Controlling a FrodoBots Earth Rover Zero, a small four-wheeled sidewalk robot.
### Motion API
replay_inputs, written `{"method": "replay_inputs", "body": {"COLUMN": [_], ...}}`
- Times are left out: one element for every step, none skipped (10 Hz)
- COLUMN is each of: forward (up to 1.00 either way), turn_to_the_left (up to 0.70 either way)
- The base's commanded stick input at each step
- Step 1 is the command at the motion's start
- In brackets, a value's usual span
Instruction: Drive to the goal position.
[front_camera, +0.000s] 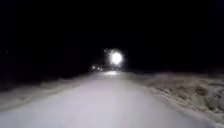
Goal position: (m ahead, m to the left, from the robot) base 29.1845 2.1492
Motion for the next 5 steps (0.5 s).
{"method": "replay_inputs", "body": {"forward": [1.00, 1.00, 1.00, 1.00, 1.00], "turn_to_the_left": [0.00, 0.00, 0.00, 0.00, 0.00]}}
